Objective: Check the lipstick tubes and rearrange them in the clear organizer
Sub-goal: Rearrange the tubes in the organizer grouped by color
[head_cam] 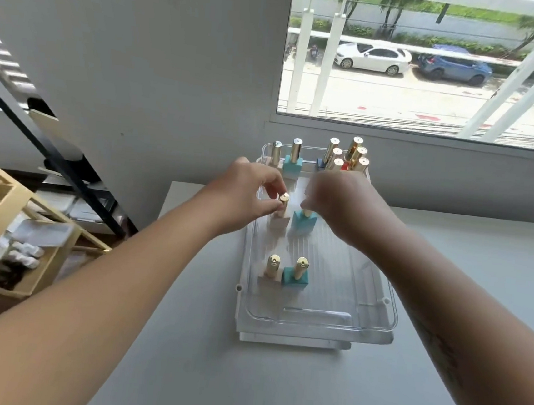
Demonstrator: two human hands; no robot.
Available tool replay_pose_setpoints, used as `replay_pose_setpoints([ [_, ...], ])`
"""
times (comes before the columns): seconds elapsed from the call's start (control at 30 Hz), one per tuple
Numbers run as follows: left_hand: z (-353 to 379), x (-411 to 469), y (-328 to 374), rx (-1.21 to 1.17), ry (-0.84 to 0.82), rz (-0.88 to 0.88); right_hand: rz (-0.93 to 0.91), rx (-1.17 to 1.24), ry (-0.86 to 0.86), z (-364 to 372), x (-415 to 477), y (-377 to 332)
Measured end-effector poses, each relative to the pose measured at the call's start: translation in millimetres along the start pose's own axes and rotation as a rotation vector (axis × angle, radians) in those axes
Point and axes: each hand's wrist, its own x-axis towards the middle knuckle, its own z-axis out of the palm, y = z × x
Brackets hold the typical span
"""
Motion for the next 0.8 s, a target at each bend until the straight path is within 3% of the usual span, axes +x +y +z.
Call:
replay_pose_setpoints([
  [0.2,-9,29,-7,-0.010,0.048,0.002,0.070,-0.031,0.123,-4,31,-12],
  [0.37,-12,49,-15,0.011,0.066,-0.002,0.152,-0.060,0.102,4,54,-15],
  [0.8,-10,68,-30,0.040,0.163,0.017,0.137,0.028,0.150,13,84,-22],
])
